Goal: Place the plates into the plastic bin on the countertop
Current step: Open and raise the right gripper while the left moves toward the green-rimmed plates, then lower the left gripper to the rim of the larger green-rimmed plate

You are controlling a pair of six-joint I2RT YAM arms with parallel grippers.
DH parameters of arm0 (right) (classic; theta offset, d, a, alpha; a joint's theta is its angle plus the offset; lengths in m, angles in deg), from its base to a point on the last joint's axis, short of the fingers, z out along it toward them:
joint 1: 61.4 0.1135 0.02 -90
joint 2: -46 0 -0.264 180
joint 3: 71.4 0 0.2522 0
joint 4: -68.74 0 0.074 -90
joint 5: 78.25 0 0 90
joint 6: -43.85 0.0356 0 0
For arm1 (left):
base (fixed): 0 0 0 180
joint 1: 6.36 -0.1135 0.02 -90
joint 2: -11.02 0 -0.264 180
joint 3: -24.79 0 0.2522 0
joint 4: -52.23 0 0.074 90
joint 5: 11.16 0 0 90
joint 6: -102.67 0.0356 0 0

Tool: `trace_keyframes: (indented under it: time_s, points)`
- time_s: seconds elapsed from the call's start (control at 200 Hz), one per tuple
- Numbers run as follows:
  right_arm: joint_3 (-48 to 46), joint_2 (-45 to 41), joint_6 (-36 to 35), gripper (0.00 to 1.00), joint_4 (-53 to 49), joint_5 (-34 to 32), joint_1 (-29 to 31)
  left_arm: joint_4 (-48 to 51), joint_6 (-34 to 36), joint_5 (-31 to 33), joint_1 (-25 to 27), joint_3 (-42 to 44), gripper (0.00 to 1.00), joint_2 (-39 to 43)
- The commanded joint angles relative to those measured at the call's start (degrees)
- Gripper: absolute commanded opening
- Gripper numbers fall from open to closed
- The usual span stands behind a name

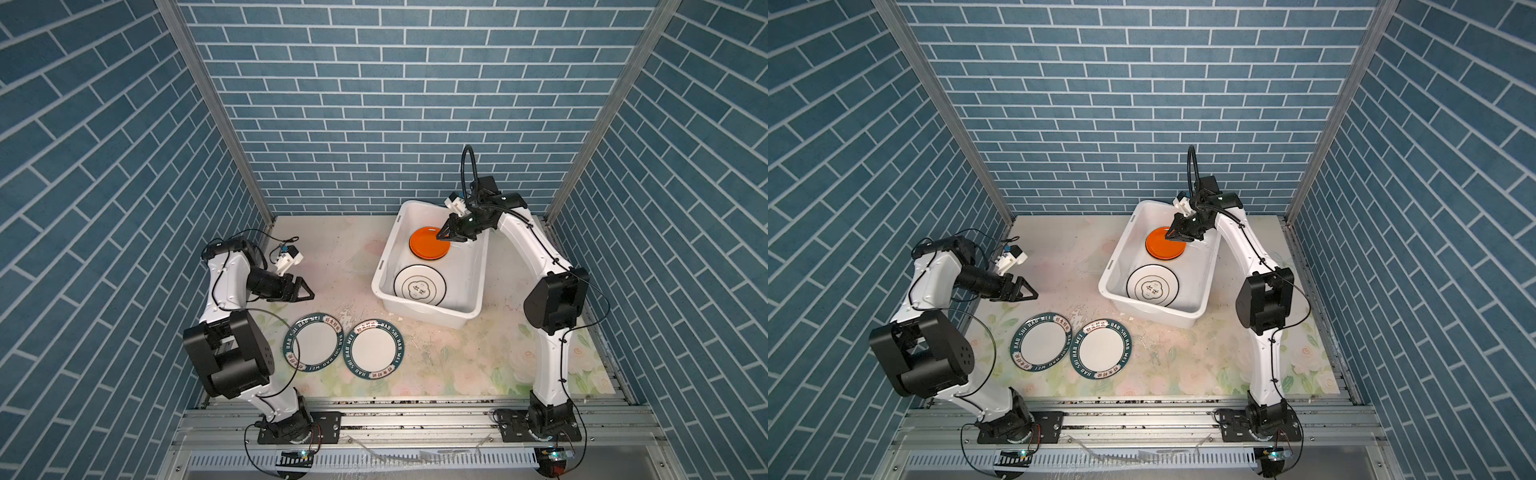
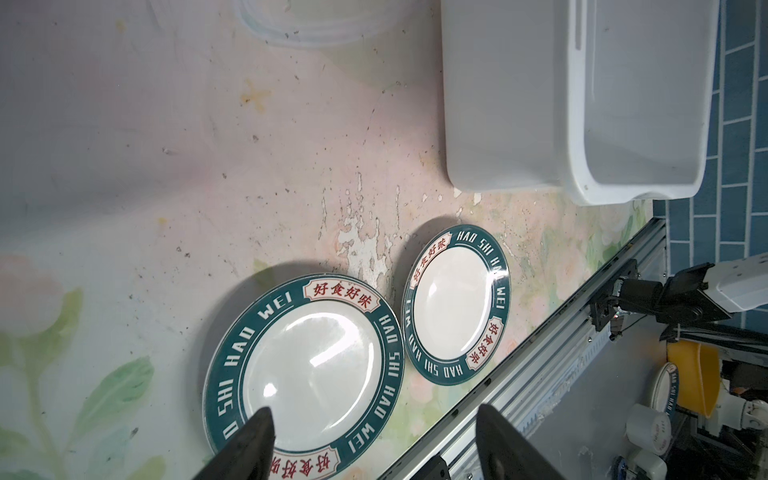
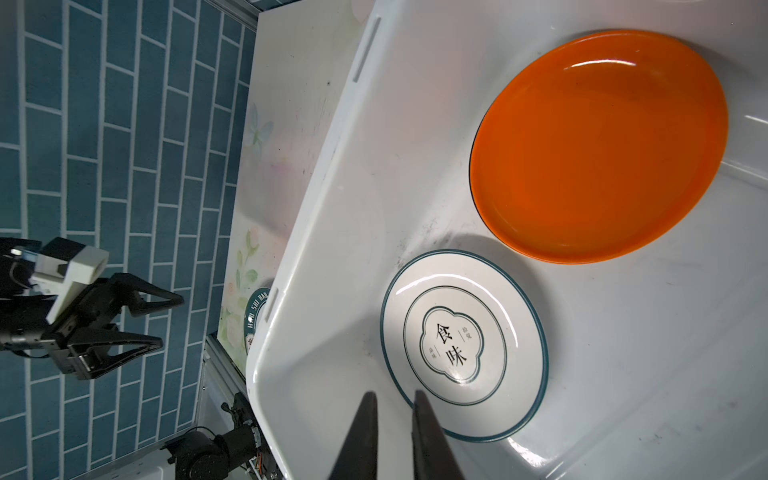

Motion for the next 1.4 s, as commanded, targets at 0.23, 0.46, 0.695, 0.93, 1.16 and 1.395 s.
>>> trace_keyframes:
  time_s: [0.23,0.46,0.695,0.93,1.16,1.395]
  points:
    - [-5.8,-6.3,5.3,0.17,6.8,3.3,-0.2,2.1,4.7,1.5,-6.9,5.1,0.77,-4.1]
    - [-14.4,-10.6,9.3,0.17,15.5,3.9,-0.2,0.2,5.6,5.5,-9.0,9.0,0.77,-5.6]
    - [-15.4,-10.8,10.7,0.16,16.3,4.8,-0.5,-5.4,4.9,9.7,-13.1,12.7,0.77,-4.1]
    - [-15.1,-9.8,12.9,0.16,14.9,5.6,-0.7,-12.6,3.4,14.0,-13.7,17.2,0.77,0.4]
    - [-12.4,-7.9,14.4,0.15,10.9,5.6,-1.6,-15.3,4.6,13.6,-14.1,19.5,0.74,-0.8]
    - [-11.6,-7.5,16.6,0.14,11.7,5.7,-2.4,-15.4,6.0,11.4,-14.1,19.0,0.66,-6.0]
